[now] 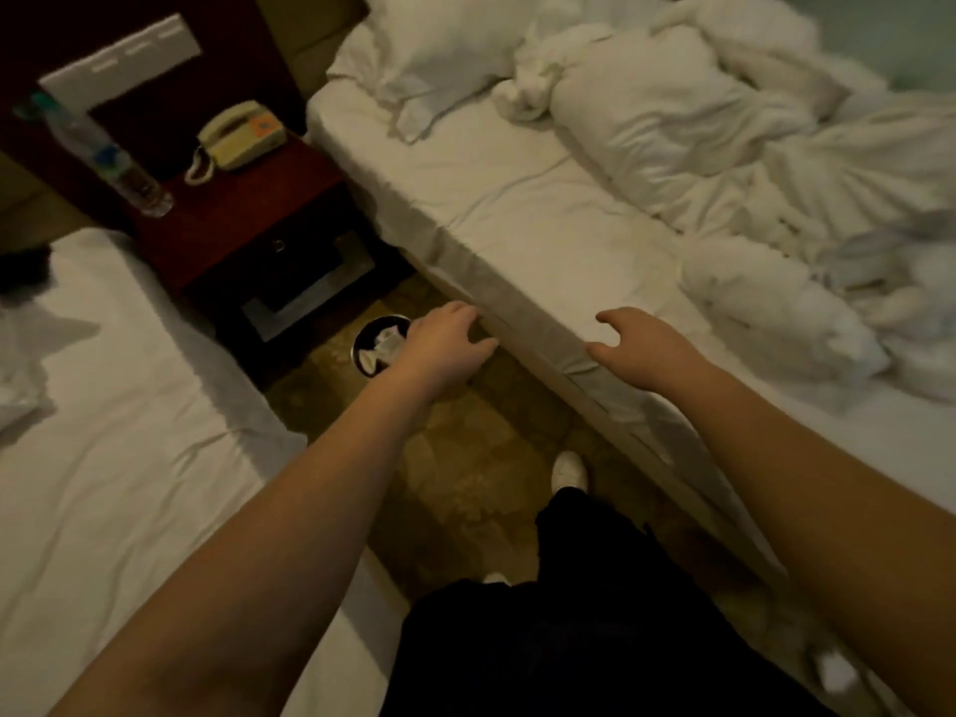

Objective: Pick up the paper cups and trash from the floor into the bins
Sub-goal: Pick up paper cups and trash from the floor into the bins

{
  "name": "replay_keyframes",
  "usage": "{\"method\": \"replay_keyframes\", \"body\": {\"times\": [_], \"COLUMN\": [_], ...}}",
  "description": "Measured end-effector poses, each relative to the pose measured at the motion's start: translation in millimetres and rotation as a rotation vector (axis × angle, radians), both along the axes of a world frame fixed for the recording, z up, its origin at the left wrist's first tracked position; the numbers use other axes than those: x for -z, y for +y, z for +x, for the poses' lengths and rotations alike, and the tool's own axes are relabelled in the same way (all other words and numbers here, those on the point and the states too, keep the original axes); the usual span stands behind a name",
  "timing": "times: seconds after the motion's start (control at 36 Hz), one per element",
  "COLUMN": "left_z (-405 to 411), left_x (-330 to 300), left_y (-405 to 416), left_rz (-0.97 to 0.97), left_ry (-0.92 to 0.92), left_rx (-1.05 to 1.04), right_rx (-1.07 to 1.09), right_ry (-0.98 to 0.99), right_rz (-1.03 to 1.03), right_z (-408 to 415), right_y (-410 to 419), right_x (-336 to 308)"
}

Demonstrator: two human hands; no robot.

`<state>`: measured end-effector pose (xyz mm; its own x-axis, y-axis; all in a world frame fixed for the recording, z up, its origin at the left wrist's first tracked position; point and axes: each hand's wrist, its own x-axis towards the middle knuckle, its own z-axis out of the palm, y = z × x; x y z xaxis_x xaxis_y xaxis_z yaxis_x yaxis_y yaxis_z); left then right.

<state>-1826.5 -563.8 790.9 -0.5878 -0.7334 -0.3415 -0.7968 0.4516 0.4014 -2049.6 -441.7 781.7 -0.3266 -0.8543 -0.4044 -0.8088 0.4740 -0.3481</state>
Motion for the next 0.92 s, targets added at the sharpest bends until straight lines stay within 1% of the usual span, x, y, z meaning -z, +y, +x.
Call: {"method": "replay_keyframes", "body": {"times": [0.28,0.44,0.64,0.75,0.83,0.92], "left_z": [-111,-179,-241,-281,-310,-337], "left_x": [-15,-3,28,39,45,52], "left_y": [100,184,294,369,429,491], "left_rz": [0.009,0.000,0.002,-0.007,-0.003,0.029], "left_ry": [-0.032,-0.037,-0.143,-0.183,-0.211,-0.279], "left_rx": [0.460,0.733,1.003,1.122,1.174,1.206], "right_rx": [0.396,0.655,0.929,1.053,1.114,1.179], "right_ry": [0.005,-0.015,-0.043,-0.091,-0.136,-0.202], "right_rz": [-0.004,0.007,0.081,0.115,0.156,0.202], "right_z": [-35,-57,-73,-76,-80,-84], "right_y": [175,290,435,524,589,652], "right_x": [-12,3,23,39,56,69]}}
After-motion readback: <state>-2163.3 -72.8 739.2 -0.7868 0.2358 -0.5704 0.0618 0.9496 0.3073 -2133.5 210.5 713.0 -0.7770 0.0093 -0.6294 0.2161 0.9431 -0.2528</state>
